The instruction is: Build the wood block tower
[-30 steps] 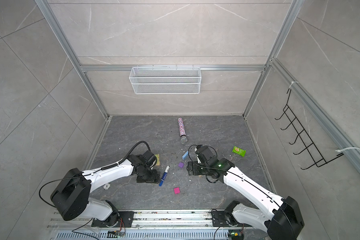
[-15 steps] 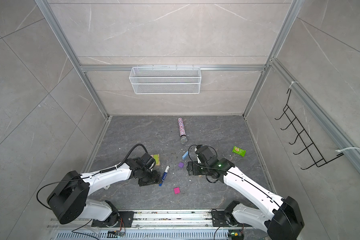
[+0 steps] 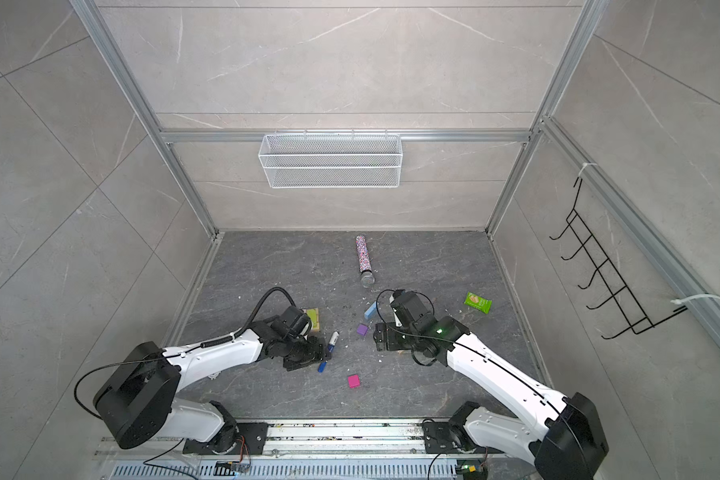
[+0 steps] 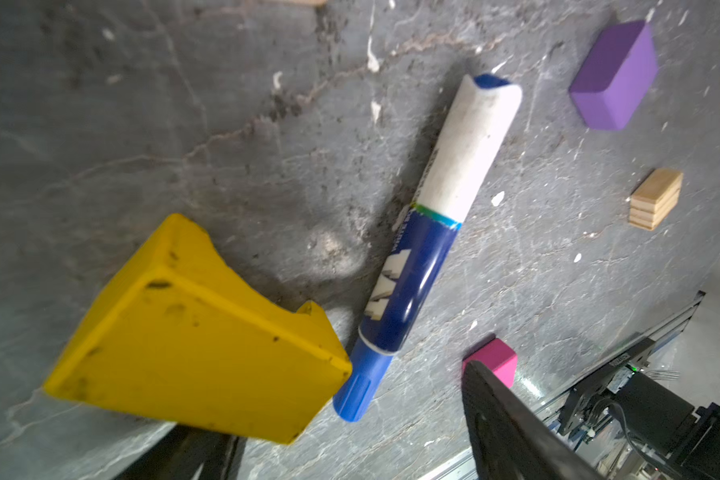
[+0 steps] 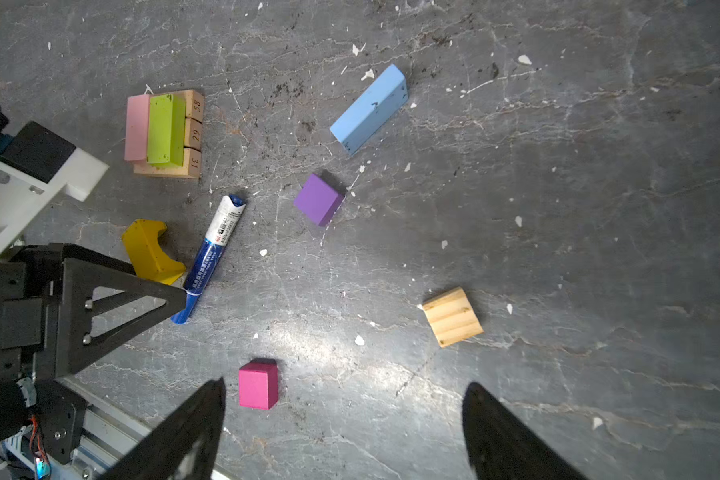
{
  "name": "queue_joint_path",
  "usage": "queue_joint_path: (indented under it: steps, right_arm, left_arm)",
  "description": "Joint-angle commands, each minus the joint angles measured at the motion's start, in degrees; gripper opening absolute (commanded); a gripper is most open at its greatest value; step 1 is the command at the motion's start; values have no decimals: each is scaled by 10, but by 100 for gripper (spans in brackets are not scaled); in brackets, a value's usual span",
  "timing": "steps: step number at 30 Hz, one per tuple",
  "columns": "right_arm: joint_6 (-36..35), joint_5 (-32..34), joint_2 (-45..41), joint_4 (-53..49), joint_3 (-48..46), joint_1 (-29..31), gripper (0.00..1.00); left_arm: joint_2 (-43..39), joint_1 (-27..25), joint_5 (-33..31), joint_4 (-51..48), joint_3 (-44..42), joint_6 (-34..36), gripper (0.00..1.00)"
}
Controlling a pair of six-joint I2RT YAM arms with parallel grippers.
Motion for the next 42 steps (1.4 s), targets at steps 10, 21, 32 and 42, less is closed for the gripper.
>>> queue_joint_path:
  steps: [10,21,32,42]
  right_arm:
    - [-8,3,-3,-8,4,-1,87]
    - [-7,2,-2,-4,7,-1,87]
    - [-9,-1,-6,-12,10,-1,87]
    - [-8,0,-3,-12,11,-1,87]
  left_arm:
    - [-36,-13,-17,18,4,-45,80]
    - [-68,-21,-72,-220,133,95,84]
    - [1,-21,-193,-261,167,240,86]
    - [14,-21,-205,-196,139,281,85]
